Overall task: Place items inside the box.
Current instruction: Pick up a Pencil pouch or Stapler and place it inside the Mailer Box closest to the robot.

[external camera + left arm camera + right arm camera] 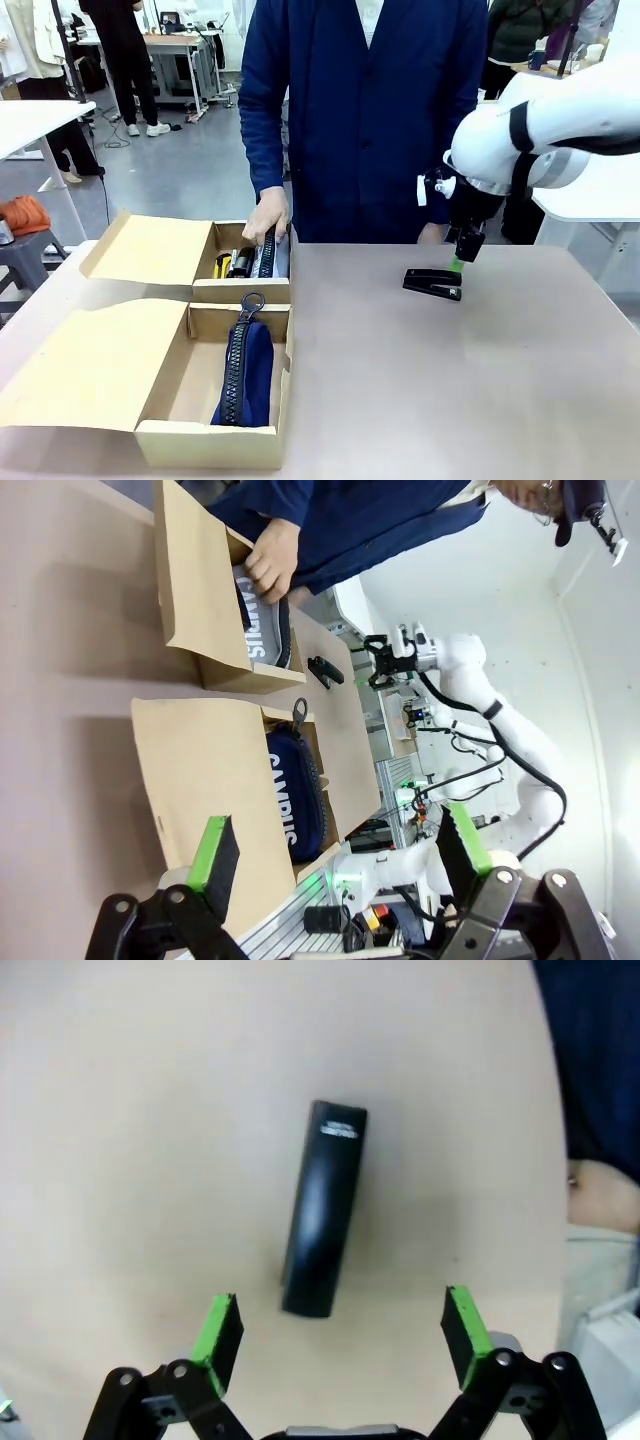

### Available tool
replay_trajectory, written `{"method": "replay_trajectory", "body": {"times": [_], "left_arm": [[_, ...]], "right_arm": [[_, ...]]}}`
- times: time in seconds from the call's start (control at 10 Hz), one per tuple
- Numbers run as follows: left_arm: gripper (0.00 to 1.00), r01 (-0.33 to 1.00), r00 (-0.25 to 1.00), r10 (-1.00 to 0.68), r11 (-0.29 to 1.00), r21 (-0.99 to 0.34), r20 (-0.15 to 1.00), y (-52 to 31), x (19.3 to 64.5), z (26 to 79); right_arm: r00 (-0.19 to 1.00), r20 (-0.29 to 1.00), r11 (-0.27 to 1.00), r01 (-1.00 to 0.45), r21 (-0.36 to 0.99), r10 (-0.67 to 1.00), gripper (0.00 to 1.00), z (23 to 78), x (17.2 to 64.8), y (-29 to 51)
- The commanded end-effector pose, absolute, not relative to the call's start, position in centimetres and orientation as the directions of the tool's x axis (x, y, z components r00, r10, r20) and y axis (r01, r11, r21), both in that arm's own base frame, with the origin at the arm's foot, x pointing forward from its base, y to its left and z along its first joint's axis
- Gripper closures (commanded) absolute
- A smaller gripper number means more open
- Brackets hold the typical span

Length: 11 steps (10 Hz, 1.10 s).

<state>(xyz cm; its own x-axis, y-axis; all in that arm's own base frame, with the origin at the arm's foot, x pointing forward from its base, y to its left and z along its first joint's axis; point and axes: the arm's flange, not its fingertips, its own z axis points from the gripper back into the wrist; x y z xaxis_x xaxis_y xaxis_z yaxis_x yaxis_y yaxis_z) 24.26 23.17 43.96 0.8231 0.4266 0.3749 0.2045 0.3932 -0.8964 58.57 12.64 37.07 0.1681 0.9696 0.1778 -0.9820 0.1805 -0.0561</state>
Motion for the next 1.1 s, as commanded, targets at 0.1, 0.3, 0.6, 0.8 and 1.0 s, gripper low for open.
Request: {"method": "replay_trajectory", "body": {"times": [0.1,0.3,0.6,0.8,1.0], "left_arm": [[0.00,0.233,0.810,0.431,0.387,-0.892,0.398,23.1,24.3,44.1],[0.00,0.233,0.810,0.431,0.387,-0.892,0.398,23.1,24.3,44.1],[0.00,0.233,0.810,0.431,0.387,-0.892,0.398,23.1,24.3,44.1],[0.00,0.233,0.810,0.431,0.387,-0.892,0.398,23.1,24.3,44.1],[0.00,0.233,0.810,0.431,0.387,-0.892,0.398,23.1,24.3,44.1]], "right_arm": [[0.201,0.161,0.201,-0.980,0.016,0.966,0.00,33.8,60.1,13.1],[0.211,0.164,0.203,-0.977,0.063,0.964,0.00,31.7,59.9,13.9],[0.245,0.143,0.237,-0.969,0.071,0.959,0.00,30.4,60.0,14.9],[0.277,0.132,0.269,-0.960,0.076,0.952,0.00,30.0,60.2,15.1],[0.281,0.134,0.275,-0.960,0.056,0.950,0.60,30.0,59.9,15.2]]}}
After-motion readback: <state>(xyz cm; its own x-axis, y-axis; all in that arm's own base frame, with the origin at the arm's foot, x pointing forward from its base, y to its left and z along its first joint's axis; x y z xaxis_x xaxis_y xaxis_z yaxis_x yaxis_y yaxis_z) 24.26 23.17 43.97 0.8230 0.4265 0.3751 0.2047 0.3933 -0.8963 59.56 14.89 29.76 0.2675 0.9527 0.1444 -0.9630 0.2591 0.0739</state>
